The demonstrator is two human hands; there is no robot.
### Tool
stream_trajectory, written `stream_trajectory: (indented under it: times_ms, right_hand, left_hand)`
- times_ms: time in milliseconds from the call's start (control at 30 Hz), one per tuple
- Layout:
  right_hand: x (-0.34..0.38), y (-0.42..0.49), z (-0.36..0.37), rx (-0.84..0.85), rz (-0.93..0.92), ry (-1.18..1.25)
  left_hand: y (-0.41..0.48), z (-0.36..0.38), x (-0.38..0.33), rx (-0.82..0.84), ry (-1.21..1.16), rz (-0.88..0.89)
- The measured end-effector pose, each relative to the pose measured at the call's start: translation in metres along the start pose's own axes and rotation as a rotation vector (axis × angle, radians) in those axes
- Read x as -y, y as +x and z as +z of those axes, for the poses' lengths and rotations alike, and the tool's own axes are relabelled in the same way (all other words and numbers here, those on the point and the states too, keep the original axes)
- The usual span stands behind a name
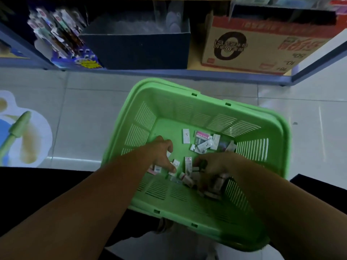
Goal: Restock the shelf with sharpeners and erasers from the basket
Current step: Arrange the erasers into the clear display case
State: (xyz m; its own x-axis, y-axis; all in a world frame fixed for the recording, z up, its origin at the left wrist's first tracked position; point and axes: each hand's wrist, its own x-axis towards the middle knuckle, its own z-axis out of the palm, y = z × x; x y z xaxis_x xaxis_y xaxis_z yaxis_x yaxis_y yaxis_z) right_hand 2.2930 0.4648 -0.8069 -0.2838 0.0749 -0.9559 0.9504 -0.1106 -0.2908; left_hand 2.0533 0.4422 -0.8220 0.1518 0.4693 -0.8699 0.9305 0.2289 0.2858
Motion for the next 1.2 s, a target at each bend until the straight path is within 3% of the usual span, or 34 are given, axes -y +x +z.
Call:
stream_trajectory:
  times_ms: [133,233,300,433,533,633,867,1100,1200]
  right_hand:
    - [0.001,0.005,0.014,-0.015,0.046,-0.014]
    - [0.009,0.009,0.021,-0.142,-0.004,-0.154]
    - [0.008,0.008,0.029,-0.177,-0.015,-0.107]
    - [0.001,0.009,0.037,-0.249,-0.065,0.05]
    - [0.003,0.01,0.034,-0.281,-0.07,0.086]
    - [0.006,0.009,0.032,-0.271,-0.069,0.086]
    - [0.023,0.001,0.014,-0.21,-0.058,-0.208]
    - [0.019,0.004,0.012,-0.233,-0.055,-0.145]
    - [0.022,0.007,0.016,-0.209,-0.099,-0.027]
  left_hand:
    - [-0.008,0.019,-0.004,0.042,0.044,0.051]
    - [-0.01,0.028,-0.01,0.002,0.15,0.055]
    - [-0.012,0.025,-0.013,-0.017,0.211,0.09]
    - [-0.013,0.018,-0.019,0.097,-0.023,0.094]
    - [-0.012,0.024,-0.031,0.145,0.015,0.122]
    - [-0.01,0.028,-0.037,0.148,0.099,0.171]
    - [-0.009,0.018,-0.04,0.094,0.133,0.188]
    - [-0.014,0.013,-0.027,0.168,0.148,0.174]
    - [-0.022,0.004,-0.021,0.14,0.045,0.137]
